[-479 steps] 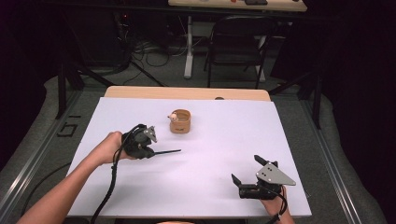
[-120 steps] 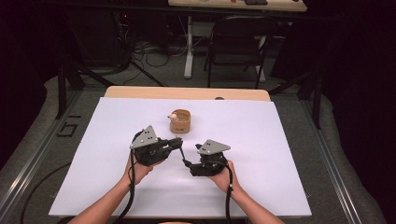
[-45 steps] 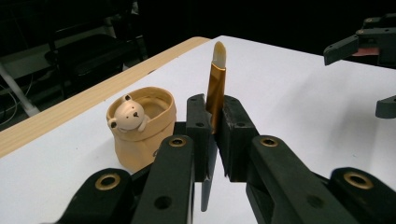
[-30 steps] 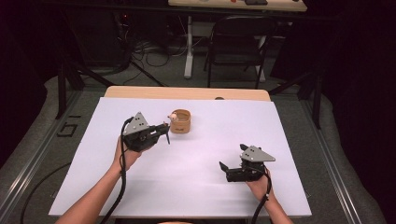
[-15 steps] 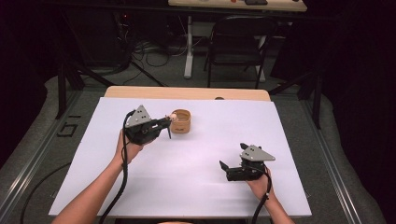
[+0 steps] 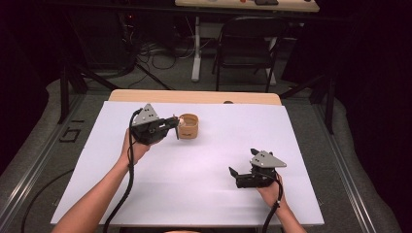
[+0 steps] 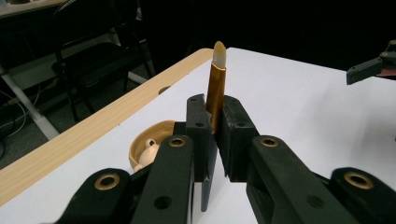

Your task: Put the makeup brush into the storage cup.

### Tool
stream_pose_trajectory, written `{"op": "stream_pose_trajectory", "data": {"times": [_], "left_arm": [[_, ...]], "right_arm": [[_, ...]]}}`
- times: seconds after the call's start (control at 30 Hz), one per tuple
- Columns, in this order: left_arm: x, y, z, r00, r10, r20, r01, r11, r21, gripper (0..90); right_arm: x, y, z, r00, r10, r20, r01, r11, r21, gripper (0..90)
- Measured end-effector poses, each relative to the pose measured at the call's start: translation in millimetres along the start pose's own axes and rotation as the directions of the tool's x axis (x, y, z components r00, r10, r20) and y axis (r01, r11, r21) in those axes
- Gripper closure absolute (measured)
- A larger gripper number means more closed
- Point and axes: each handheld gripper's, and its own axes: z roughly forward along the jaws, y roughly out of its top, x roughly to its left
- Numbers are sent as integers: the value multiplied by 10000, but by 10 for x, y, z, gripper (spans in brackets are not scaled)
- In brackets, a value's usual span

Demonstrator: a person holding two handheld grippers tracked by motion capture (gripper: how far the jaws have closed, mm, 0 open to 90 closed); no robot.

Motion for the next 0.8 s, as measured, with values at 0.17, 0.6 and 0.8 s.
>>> {"op": "stream_pose_trajectory", "data": {"times": [0.17,0.6,0.8], "left_arm": [[26,24,19,10000,-1,-39,2,10000,25,835],[70,105,60,9999,86,-55,-86,10000,30,834],[85,144,82,9999,134,-61,-134,9999,35,834]], "right_arm": [[-1,2,-4,10000,-1,-21,1,10000,0,1],[-4,1,0,10000,-8,60,8,10000,23,3],[-8,3,1,10000,4,88,-5,10000,22,4]]}}
